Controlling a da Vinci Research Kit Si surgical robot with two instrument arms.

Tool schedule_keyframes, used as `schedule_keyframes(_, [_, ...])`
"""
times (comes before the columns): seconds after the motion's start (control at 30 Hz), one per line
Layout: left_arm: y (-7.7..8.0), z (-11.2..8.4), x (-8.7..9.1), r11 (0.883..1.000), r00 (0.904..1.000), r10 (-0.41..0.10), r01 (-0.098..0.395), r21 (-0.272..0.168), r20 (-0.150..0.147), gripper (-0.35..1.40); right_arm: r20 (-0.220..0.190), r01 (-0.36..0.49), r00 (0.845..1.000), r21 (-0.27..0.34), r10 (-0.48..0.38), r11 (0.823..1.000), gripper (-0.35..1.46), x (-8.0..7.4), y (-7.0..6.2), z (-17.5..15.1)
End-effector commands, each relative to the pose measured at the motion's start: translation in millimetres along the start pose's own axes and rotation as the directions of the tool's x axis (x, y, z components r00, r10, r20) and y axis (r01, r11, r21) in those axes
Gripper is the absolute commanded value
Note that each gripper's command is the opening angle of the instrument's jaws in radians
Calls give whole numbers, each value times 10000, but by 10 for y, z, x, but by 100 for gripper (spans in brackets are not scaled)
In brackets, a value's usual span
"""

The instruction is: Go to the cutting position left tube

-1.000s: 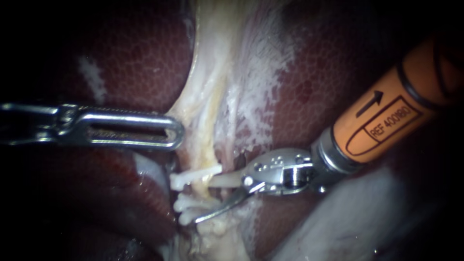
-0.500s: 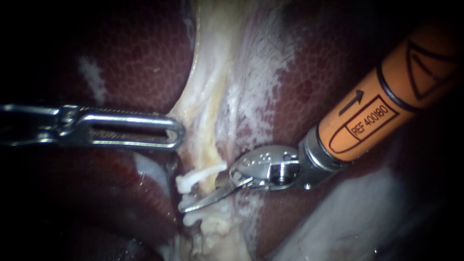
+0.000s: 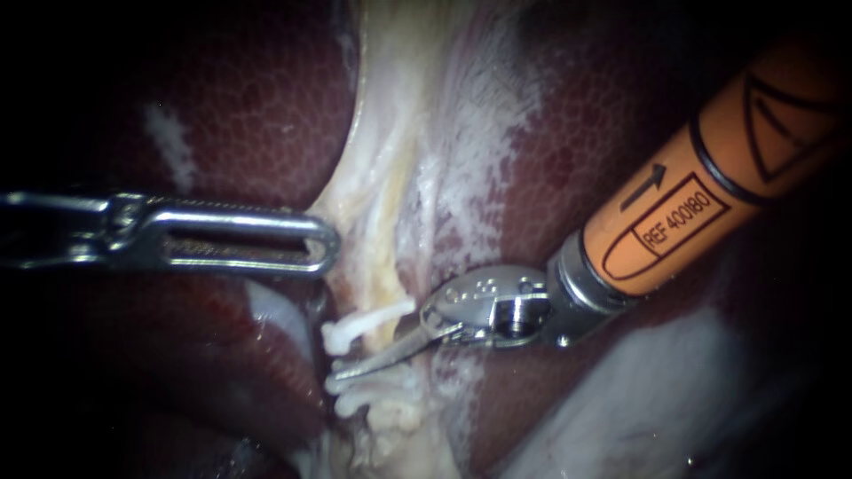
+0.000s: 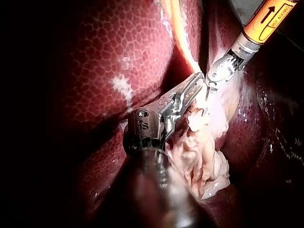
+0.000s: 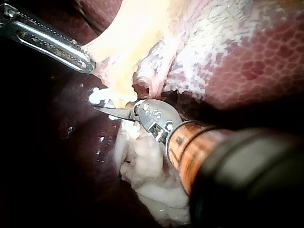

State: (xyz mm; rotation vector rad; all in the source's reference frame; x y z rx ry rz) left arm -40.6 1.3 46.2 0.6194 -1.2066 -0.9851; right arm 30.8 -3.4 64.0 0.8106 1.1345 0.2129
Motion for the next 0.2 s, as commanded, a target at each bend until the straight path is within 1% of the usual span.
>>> schedule_keyframes(0.03, [0,0,0,10000,10000,1,-1,-1,1,-35,1,5,10000,5,-5,10000,18,0,0,0])
schedule_keyframes(0.2, [2,1,1,10000,10000,6,-6,5,-1,-35,2,8,10000,10,-8,10000,18,-1,0,-1])
